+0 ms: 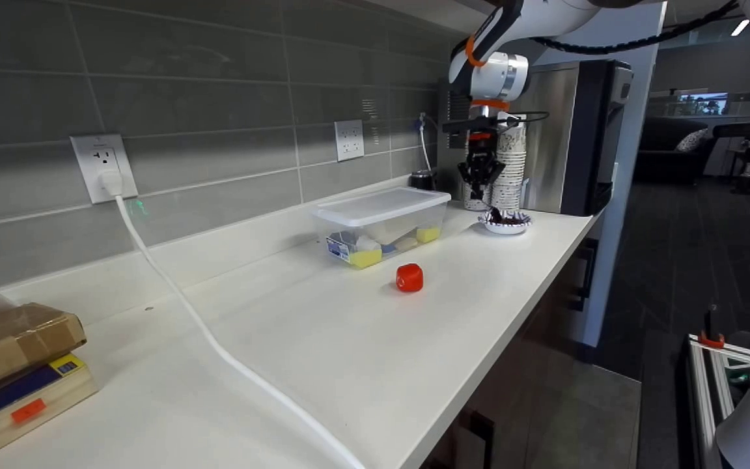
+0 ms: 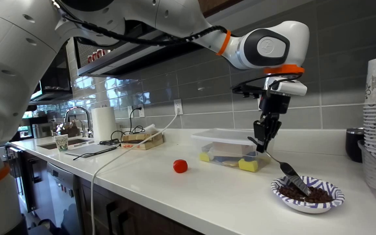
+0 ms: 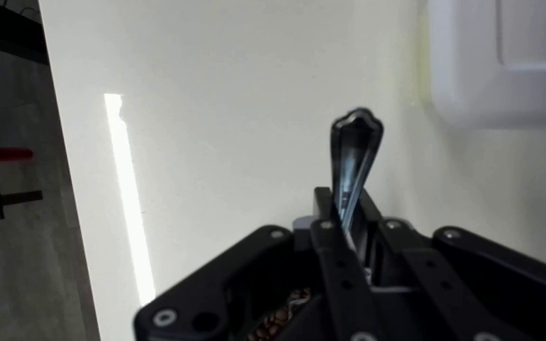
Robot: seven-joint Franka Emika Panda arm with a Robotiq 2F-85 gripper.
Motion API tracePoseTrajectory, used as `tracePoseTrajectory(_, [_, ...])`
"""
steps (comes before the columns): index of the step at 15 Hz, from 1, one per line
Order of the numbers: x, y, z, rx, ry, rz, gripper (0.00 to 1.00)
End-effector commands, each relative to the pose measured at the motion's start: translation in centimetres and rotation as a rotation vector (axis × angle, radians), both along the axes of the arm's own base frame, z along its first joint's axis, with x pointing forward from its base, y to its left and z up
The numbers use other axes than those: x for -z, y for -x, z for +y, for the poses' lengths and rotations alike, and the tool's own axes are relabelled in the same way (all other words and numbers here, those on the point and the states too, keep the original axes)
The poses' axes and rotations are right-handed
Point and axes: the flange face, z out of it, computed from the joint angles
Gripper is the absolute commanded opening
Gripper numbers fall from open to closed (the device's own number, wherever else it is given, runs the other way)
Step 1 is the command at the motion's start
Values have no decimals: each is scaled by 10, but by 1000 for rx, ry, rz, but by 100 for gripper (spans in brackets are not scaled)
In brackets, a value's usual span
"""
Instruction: Use the silver spatula to stir the contents of the white plate
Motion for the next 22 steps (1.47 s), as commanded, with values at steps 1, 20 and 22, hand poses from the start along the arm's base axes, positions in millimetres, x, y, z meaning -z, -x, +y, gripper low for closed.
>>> tracePoseTrajectory(1, [-5, 9, -6, -39, 17, 62, 3])
tracePoseTrajectory(20, [17, 20, 83, -336, 269, 50, 3])
tracePoseTrajectory(22, [20, 21, 95, -365, 307, 64, 3])
